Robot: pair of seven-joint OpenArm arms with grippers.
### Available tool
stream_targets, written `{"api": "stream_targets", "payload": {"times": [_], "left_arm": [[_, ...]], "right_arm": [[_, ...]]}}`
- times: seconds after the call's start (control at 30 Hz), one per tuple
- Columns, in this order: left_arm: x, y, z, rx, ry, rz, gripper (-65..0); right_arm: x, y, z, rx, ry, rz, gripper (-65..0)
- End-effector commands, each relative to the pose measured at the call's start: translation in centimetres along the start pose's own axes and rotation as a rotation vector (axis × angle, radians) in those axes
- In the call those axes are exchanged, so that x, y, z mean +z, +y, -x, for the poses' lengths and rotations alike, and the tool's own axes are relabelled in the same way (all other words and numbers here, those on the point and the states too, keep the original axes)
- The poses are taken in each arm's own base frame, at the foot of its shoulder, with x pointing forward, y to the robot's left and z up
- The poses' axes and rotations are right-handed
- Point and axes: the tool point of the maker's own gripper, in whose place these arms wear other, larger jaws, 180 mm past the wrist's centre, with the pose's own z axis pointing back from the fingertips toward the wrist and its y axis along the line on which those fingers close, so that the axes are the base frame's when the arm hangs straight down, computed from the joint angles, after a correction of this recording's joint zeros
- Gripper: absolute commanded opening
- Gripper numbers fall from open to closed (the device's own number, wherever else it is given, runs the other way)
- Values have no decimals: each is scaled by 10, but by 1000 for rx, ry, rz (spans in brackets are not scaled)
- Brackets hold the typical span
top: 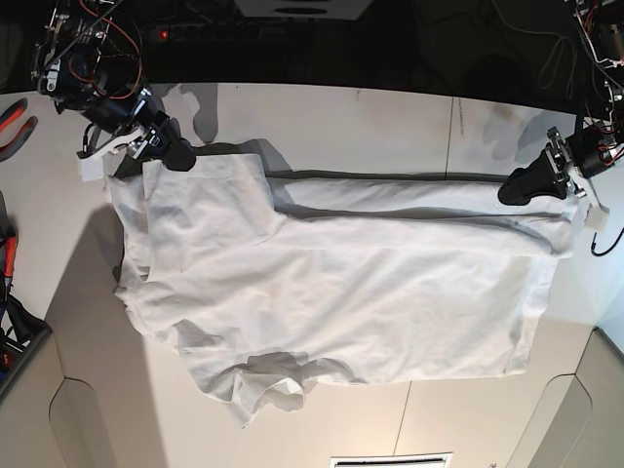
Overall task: Layout the t-shirt on the table in an organized manner, then fold the t-shirt properly
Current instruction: 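Release the folded edge and regrasp it with both grippers, then lift the folded edge with both grippers and fold it further toward the hem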
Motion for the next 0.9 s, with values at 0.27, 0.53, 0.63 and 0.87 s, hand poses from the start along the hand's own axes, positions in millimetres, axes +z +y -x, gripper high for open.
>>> {"api": "stream_targets", "payload": {"times": [0.27,0.53,0.63,0.87], "left_arm": [[6,-27,-32,-125,-54,32,-371],[6,-29,-35,-130,-68,34,-371],[6,-29,-34,-130,-67,33,-371],[6,-29,-35,-130,-68,33,-371]], "right_arm": [[-4,14,-20,29,-32,-41,-591],[-24,44,-30,61,-26,-122,-650],[-40,65,-29,116,18,-164,-650],[-84,129,-43,260,26,-249,-650]]}}
